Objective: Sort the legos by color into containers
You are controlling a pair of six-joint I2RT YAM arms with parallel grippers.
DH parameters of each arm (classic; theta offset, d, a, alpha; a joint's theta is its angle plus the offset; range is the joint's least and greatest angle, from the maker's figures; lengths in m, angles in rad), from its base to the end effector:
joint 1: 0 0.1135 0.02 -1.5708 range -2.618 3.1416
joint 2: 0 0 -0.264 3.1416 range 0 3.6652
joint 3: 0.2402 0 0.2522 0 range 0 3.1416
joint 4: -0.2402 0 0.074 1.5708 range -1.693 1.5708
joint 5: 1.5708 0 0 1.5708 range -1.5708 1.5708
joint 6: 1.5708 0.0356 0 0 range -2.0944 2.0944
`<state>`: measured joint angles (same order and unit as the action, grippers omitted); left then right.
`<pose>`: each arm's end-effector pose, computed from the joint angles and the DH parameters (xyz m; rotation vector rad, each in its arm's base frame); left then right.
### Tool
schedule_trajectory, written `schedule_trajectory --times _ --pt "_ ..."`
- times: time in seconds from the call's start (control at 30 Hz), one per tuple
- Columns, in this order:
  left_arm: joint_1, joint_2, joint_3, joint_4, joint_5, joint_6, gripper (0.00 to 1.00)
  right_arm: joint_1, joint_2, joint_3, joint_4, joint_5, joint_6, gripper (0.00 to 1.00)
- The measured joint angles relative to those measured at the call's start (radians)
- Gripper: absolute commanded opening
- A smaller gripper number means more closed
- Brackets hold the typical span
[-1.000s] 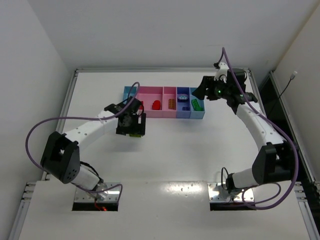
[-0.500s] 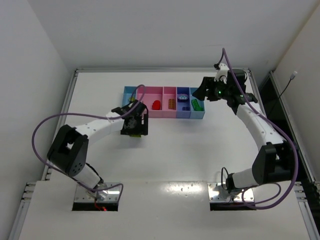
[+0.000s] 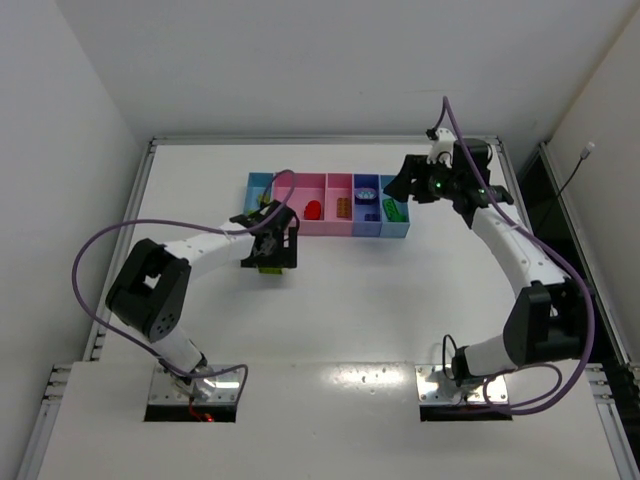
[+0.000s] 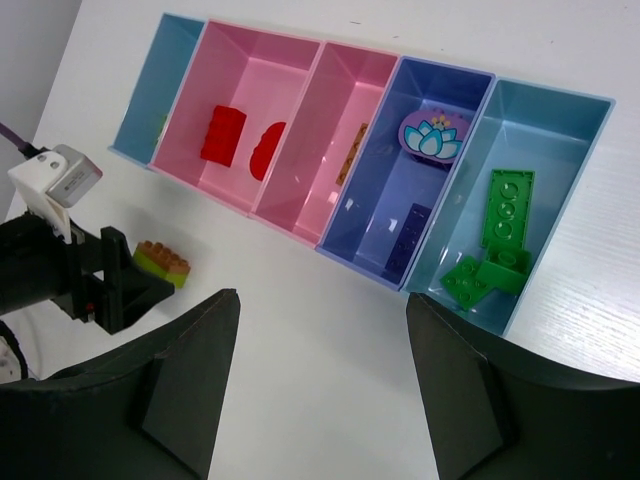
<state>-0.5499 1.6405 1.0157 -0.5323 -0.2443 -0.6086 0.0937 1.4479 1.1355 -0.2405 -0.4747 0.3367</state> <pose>0.2737 -0.1577 0.1829 -0.1468 2.6611 -0.0323 0.3261 0.0470 0.3018 -0.0272 2.1477 0.7567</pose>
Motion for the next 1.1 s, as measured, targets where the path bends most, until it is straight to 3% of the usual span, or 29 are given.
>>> schedule_trajectory --times 0.37,1.1 --pt "0.052 0.019 -0.001 0.027 0.009 0.021 0.90 0.000 0.012 0.000 0.000 -0.001 0.000 0.70" --pt "0.053 0.031 -0.024 0.053 0.063 0.033 0.81 -0.008 0.042 0.000 0.008 -0.001 0.000 0.70"
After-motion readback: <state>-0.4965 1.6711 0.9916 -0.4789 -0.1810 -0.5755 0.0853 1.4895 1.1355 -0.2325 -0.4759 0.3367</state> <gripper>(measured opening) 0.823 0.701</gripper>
